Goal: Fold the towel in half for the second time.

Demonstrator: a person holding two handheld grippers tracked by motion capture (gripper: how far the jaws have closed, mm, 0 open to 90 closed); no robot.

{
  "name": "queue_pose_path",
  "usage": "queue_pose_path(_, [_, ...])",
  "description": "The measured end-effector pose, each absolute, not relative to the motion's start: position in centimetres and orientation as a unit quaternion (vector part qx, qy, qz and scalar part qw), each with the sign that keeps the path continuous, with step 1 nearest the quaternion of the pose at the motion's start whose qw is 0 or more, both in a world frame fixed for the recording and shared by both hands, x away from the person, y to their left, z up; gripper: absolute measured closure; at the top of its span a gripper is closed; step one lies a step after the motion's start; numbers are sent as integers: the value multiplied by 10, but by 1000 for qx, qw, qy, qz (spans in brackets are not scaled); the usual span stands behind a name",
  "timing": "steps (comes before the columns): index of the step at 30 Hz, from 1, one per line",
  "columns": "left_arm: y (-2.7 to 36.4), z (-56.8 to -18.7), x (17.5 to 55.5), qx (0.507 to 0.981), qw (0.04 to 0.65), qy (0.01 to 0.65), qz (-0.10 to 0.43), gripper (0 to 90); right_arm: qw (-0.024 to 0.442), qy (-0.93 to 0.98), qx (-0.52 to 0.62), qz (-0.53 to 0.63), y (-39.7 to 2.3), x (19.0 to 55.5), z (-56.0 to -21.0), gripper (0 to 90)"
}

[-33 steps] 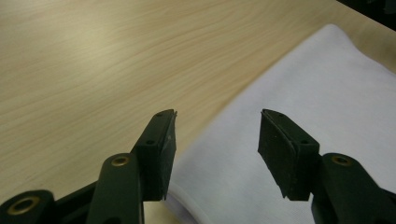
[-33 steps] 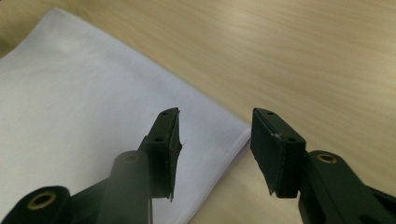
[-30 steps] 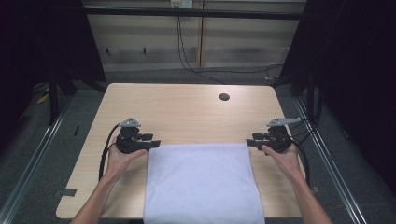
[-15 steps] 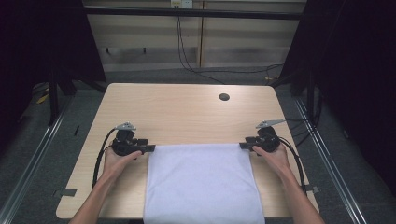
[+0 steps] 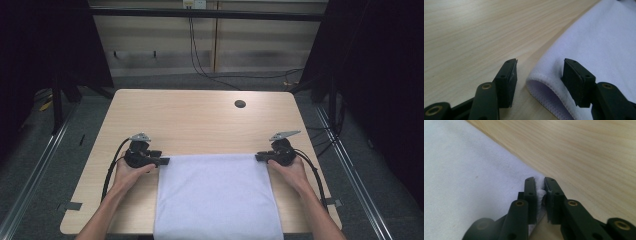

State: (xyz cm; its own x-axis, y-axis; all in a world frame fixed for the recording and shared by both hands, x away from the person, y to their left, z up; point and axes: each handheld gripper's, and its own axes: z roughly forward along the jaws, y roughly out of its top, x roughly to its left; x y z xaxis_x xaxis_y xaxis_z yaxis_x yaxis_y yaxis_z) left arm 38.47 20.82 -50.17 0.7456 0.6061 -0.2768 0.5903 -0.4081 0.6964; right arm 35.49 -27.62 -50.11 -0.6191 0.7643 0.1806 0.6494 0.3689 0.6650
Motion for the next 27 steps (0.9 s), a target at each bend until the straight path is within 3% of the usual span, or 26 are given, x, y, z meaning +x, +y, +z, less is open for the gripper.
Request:
queue_pose_path(6, [205, -502, 380, 854, 400, 332, 15, 573, 75, 822, 432, 364, -276, 355, -501, 848])
queue_pose_path(11, [200, -500, 374, 863, 395, 316, 7, 812, 71, 817, 437, 368, -276, 352, -500, 852])
queue_pose_path(27, [202, -467, 393, 825, 456, 332, 33, 843, 99, 784, 435, 432, -291, 364, -466, 859])
